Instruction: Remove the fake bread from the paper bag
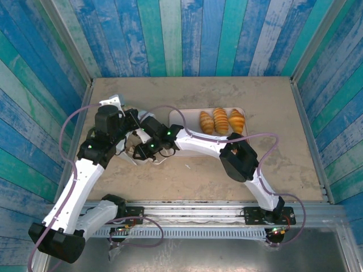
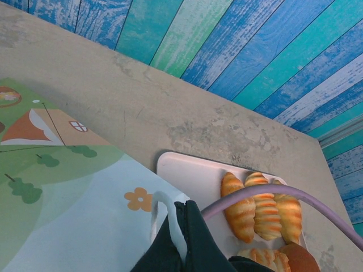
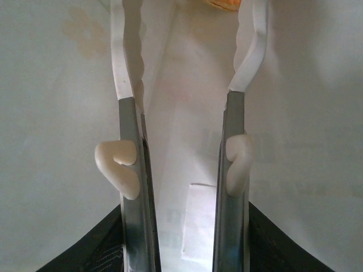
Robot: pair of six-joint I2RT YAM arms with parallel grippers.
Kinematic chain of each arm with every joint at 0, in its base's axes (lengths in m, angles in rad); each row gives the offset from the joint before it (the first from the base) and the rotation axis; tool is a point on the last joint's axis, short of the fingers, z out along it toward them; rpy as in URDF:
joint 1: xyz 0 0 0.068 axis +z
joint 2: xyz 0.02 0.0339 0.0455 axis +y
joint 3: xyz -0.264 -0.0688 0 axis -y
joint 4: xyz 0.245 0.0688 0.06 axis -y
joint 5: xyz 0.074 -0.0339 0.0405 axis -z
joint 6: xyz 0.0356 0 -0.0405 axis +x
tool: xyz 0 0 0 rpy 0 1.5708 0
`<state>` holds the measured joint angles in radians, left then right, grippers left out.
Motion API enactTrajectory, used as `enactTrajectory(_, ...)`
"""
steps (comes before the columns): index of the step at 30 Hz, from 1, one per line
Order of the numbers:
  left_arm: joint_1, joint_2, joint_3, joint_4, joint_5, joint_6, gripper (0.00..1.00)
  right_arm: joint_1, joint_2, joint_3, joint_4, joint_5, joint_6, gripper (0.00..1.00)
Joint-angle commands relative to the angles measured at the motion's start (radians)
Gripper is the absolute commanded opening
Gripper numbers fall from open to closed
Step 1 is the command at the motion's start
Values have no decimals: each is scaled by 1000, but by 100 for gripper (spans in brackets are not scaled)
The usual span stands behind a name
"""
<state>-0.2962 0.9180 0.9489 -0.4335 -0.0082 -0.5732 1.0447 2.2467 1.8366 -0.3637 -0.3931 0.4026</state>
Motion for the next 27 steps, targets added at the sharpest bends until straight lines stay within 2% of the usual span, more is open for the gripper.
enactTrajectory(1,3,2,28,26,8,-3,0,5,33,54,-47,-3,-42,48)
enactTrajectory(10,2,5,26,30,7,-12,0,5,69,109,-83,-1,-88,50)
enactTrajectory(21,2,6,19,36,19,-20,0,-1,121,172,-124,-18,-41,50)
enactTrajectory(27,4,-1,16,32,12,-19,0,0,130,199,-154,6,-38,43)
